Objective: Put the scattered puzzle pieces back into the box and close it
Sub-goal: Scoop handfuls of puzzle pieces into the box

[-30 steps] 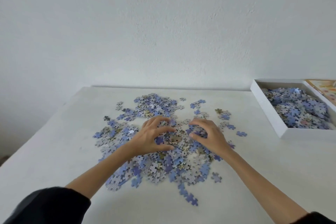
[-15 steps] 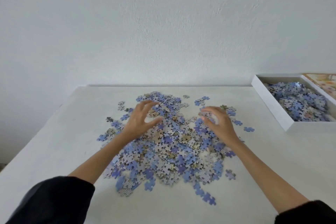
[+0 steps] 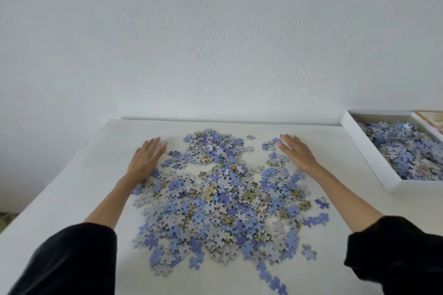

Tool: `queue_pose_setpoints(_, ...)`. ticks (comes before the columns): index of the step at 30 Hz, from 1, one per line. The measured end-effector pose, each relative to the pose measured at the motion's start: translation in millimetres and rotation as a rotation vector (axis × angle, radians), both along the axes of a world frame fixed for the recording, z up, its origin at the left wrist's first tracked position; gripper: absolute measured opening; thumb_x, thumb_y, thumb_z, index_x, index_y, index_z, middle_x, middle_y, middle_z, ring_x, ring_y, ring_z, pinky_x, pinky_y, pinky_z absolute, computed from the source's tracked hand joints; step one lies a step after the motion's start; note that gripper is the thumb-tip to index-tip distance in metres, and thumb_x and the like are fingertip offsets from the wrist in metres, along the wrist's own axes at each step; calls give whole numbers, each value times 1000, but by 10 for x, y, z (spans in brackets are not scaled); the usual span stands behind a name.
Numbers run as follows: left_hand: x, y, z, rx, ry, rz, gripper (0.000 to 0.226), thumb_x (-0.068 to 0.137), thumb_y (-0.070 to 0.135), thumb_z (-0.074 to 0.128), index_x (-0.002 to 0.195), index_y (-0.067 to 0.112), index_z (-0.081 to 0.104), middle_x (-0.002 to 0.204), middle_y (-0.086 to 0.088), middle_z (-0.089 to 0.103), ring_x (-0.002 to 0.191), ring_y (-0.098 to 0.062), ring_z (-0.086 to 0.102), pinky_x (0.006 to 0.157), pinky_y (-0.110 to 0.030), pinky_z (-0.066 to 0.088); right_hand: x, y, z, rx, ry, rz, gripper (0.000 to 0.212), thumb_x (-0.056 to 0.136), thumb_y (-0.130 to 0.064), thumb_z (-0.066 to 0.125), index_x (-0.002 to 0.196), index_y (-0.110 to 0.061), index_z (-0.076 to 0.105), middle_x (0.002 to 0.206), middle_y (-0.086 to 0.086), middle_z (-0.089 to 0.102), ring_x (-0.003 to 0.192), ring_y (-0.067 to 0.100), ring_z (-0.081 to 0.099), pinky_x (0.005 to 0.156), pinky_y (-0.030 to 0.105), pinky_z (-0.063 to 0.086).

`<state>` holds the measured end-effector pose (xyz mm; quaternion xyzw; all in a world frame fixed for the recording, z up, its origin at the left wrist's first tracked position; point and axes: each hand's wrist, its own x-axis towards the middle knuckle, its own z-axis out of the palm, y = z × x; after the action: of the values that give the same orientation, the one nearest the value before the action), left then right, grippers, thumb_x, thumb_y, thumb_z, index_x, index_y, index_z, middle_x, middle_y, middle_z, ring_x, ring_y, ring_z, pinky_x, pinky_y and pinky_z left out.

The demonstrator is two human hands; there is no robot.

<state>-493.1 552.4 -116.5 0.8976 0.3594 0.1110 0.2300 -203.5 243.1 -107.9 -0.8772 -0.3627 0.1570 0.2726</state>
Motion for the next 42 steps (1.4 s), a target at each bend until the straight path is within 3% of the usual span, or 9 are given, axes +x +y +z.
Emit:
queue_pose_setpoints(5,251,-187,74,-91,-108,-130,111,61,91,-6,147,25,16,154,3,18,142,-15,15,113,-38,9,-144,250,40,39,43,127,58,93,-53,22,145,-28,18,155,-6,9,142,11,-1,113,33,-3)
queue_pose_setpoints(9,287,-382,99,-124,-163,-350,96,72,86,8,144,25,28,147,3,33,133,-14,32,107,-34,23,-310,302,-37,-14,-109,328,63,86,-65,28,138,-30,34,152,-5,21,142,15,10,113,40,6)
queue_pose_setpoints(13,264,-443,86,-164,-312,-389,78,81,77,21,135,25,41,136,3,46,117,-9,48,99,-33,39,-439,347,-21,302,-3,265,26,91,-18,50,112,-26,62,129,-6,52,123,12,42,109,44,27)
queue_pose_setpoints(17,491,-288,158,-117,-426,-236,84,78,81,20,129,20,48,132,-1,48,114,-7,45,98,-32,37,-416,593,90,387,-84,130,18,88,-9,52,96,-19,65,114,-3,56,112,12,47,102,39,33)
queue_pose_setpoints(23,912,-173,201,-245,-221,-240,111,60,93,10,144,22,29,150,-6,30,135,-21,30,109,-42,22,-331,934,177,90,40,201,42,96,-31,41,138,-24,37,148,1,28,137,20,21,111,41,19)
queue_pose_setpoints(28,1098,-166,207,-287,-228,-332,106,63,93,12,143,26,33,150,-1,33,137,-18,29,111,-41,18,-404,1066,183,56,84,217,50,98,-32,36,145,-24,22,154,-1,13,143,17,4,113,39,5)
queue_pose_setpoints(36,1163,-238,165,-297,-246,-439,87,73,83,21,130,26,53,144,1,42,132,-9,34,110,-30,21,-426,1056,172,17,66,265,55,89,-31,36,143,-23,29,153,4,19,141,17,12,114,42,11)
queue_pose_setpoints(39,1074,-301,142,-312,-231,-499,72,81,68,26,130,23,54,142,2,45,134,-11,35,112,-34,22,-476,1002,123,87,64,294,49,91,-12,39,139,-19,38,147,3,32,137,17,24,113,42,19)
queue_pose_setpoints(42,945,-335,176,-322,-258,-508,79,78,75,27,130,22,54,137,3,51,125,-10,44,103,-27,31,-521,964,130,228,156,250,43,89,-4,42,130,-17,49,135,1,48,125,12,41,108,38,31)
